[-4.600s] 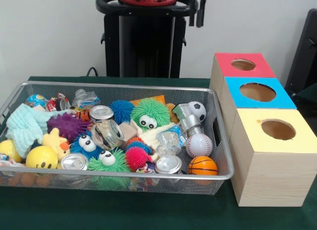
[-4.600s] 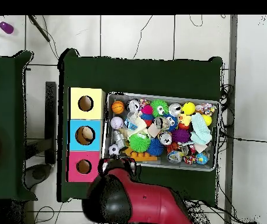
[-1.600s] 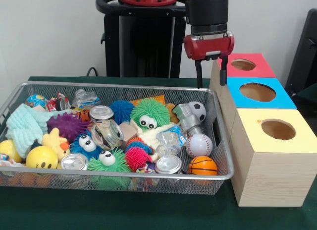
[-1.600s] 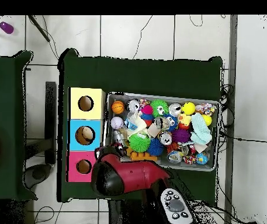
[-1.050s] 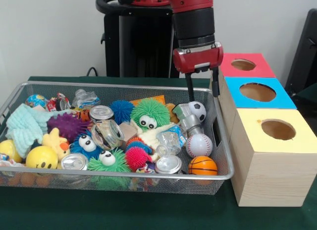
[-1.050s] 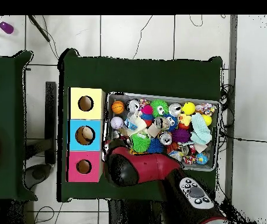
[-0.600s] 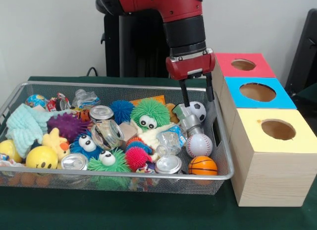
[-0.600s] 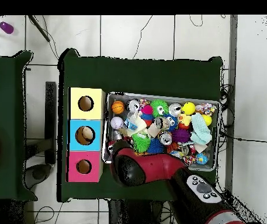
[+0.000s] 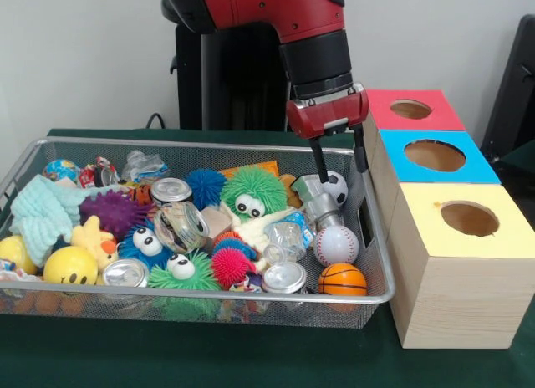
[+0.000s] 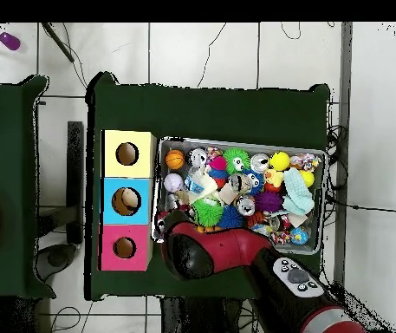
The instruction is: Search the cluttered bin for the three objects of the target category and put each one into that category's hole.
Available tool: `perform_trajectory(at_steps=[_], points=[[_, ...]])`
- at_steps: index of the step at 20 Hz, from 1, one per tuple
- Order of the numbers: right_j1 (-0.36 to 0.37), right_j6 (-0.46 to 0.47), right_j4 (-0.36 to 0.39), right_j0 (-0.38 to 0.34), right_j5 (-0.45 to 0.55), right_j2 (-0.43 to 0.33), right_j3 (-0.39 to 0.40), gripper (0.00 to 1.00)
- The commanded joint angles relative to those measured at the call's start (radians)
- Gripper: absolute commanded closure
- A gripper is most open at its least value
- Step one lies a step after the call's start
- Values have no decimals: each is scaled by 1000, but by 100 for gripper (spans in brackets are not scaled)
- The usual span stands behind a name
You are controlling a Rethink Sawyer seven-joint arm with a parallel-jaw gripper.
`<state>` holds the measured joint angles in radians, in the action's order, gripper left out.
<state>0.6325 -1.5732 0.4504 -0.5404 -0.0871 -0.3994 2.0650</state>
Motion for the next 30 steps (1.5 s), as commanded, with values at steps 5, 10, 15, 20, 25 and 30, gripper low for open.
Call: perform_trajectory(at_steps=[5, 10, 15, 20, 25, 30], points=[[-3, -71, -14, -13, 125, 18, -152, 0], [-7, -78, -32, 160, 290, 275, -259, 0], [-27, -81, 19, 260, 395, 401, -318, 0], [-34, -93, 27, 266, 404, 416, -327, 0], [-60, -141, -11, 306, 421, 449, -366, 0], [-111, -184, -66, 325, 425, 472, -429, 0]])
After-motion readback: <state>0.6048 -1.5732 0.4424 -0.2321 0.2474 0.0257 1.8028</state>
